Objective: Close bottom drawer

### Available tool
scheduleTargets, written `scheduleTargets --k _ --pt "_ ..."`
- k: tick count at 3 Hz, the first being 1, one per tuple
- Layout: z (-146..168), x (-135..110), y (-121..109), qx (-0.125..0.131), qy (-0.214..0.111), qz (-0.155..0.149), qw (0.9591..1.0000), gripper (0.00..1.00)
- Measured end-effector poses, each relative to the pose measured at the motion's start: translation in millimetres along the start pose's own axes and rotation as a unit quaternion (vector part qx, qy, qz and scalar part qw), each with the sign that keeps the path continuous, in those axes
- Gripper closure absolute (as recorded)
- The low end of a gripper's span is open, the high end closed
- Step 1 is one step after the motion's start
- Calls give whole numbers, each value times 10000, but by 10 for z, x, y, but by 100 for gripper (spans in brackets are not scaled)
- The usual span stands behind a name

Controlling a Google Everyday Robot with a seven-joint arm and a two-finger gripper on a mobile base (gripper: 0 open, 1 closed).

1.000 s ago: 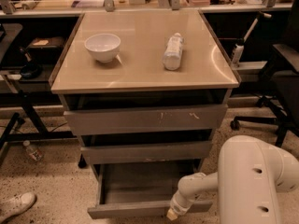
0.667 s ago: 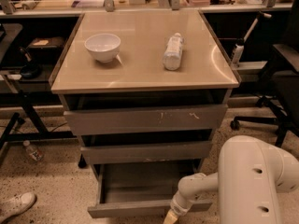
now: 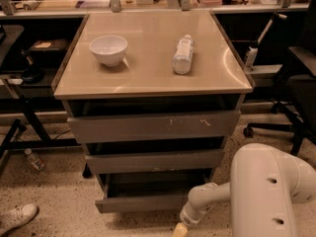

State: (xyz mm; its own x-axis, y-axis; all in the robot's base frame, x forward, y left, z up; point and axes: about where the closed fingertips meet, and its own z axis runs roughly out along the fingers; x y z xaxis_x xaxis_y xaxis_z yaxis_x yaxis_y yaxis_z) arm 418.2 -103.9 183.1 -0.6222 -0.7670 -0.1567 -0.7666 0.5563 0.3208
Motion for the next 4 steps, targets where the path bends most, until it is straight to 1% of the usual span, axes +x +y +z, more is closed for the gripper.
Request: scheduleTargets --k 1,4 --pt "0 0 0 0 0 0 10000 20" --pt "5 -18 -5 9 -1 -35 10000 90"
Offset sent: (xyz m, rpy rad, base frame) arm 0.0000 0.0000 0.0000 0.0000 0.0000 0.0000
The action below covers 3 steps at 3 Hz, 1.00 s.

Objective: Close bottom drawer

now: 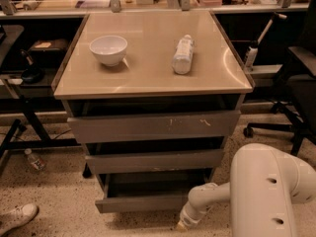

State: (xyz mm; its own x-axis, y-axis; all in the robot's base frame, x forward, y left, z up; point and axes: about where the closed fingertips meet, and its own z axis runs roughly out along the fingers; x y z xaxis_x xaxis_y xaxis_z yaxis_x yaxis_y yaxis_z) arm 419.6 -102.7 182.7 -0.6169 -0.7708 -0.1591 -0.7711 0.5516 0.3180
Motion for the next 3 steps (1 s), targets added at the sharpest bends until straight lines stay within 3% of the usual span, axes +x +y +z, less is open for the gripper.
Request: scheduleTargets --k 1,3 --pt "3 -131 -76 91 -70 -121 9999 100" --pt "-70 -374 -352 424 -203 -327 9984 100"
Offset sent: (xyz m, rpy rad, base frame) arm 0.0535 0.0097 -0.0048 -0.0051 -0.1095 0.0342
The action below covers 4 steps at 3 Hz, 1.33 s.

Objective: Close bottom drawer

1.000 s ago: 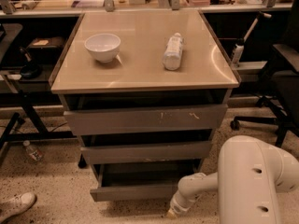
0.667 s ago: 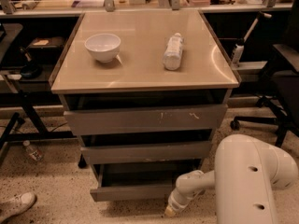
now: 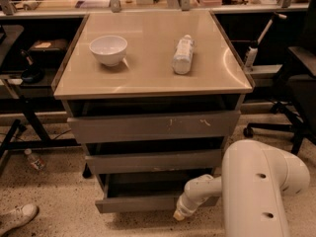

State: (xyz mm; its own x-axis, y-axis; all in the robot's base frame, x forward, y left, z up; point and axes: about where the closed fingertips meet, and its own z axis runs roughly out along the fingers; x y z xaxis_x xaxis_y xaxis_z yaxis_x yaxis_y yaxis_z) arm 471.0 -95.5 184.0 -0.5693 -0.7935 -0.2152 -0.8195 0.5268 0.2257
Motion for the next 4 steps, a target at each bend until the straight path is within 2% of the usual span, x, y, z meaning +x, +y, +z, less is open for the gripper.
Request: scheduleTargets --k 2,3,4 --pt "-11 -104 -321 235 3 -53 9997 100" --pt "-22 -162 -403 292 16 -128 9995 100" --pt "-21 -163 -405 293 16 -129 9995 81"
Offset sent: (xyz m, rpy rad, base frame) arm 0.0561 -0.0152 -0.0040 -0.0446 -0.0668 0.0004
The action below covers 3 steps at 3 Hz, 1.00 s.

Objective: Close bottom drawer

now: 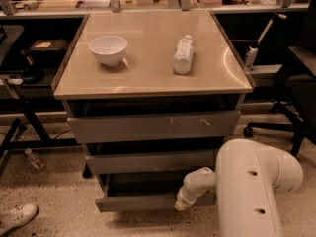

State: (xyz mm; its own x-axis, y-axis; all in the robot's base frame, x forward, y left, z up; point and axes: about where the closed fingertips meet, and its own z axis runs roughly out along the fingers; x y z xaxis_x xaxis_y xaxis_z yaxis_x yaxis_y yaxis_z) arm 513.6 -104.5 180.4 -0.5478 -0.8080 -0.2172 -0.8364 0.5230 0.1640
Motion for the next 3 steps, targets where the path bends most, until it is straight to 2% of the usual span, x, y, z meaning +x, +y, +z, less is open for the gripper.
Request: scheduleTargets --k 3 --pt "1 0 1 -1 0 0 10000 11"
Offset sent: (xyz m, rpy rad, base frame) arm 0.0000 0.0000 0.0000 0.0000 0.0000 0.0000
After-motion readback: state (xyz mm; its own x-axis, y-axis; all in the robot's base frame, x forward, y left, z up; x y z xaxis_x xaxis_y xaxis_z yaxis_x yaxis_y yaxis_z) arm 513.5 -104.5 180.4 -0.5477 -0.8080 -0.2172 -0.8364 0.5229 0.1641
